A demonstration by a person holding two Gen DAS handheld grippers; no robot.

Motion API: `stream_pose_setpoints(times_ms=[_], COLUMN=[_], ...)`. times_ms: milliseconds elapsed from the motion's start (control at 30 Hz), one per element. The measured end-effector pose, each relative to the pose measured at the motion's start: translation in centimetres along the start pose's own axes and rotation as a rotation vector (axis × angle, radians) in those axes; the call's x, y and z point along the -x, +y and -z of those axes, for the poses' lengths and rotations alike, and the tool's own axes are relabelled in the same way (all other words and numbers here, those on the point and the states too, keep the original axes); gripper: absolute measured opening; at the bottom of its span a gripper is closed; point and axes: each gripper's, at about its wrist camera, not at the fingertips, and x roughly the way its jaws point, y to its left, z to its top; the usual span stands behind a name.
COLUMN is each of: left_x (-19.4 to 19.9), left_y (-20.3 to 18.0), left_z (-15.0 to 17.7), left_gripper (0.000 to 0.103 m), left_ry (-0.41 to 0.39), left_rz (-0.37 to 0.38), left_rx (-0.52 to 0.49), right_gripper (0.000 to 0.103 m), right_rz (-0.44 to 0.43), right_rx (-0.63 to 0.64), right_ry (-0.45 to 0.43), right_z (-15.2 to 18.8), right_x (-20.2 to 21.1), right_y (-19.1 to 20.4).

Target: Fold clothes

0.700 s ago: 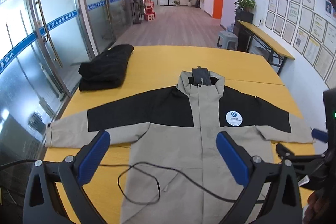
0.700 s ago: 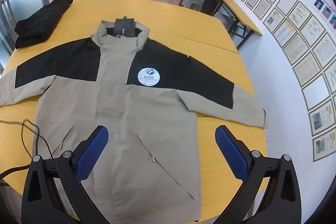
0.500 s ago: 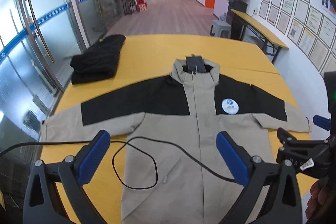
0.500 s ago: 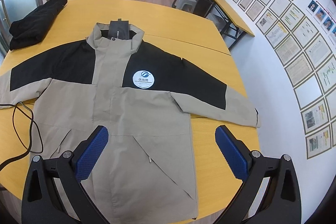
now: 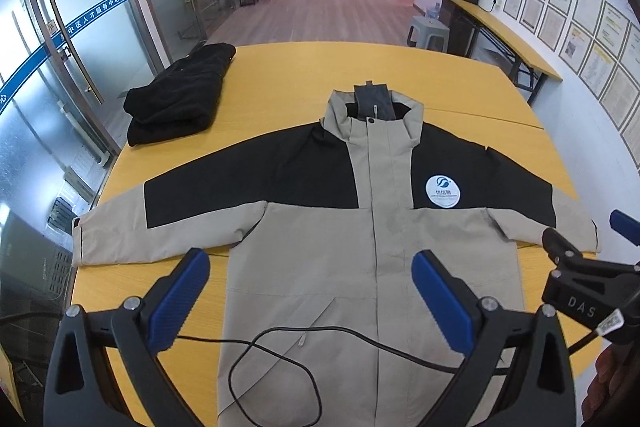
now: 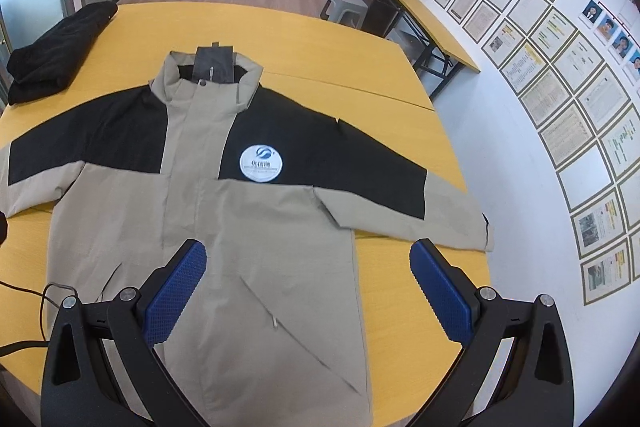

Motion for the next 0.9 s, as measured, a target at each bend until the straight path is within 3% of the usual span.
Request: stream_pose_setpoints(times_ms=[200, 367, 433, 533, 767, 900], left_x=[-3.4, -10.5, -13.8, -17.6, -26.1, -29.7], left_y=[-4.0, -8.9, -11.7, -15.6, -24.7, -29.1], left_z=[-1.4, -1.6, -1.6, -2.2, -5.0, -5.6], left_gripper=[0.103, 0.103, 0.103, 0.103, 0.103, 0.103], left_ry=[-0.020, 0.014, 0.038, 0.042, 0.049, 0.076], left_rz=[0.009, 0.144, 0.180, 0.231, 0.339, 0.397], left_rx=[-0.043, -0.103, -0.136, -0.200, -0.357, -0.474], right_gripper=[0.103, 0.103, 0.103, 0.103, 0.101, 0.087], right_rz=[-0.102, -0.320, -0.321, -0.239, -0.245, -0.258], right_rx=[-0.079, -0.372, -0.427, -0.495, -0.884, -1.037], right_ry=[-0.053, -0.234, -0.284, -0.232, -0.066, -0.012], right_z=[-0.3, 3.6, 5.4, 7.8, 14.7, 17.6], right_x=[-4.2, -9.1, -11.5, -16.9, -29.2, -33.5], right_y=[-4.4, -14.8, -18.7, -24.7, -38.8, -44.2])
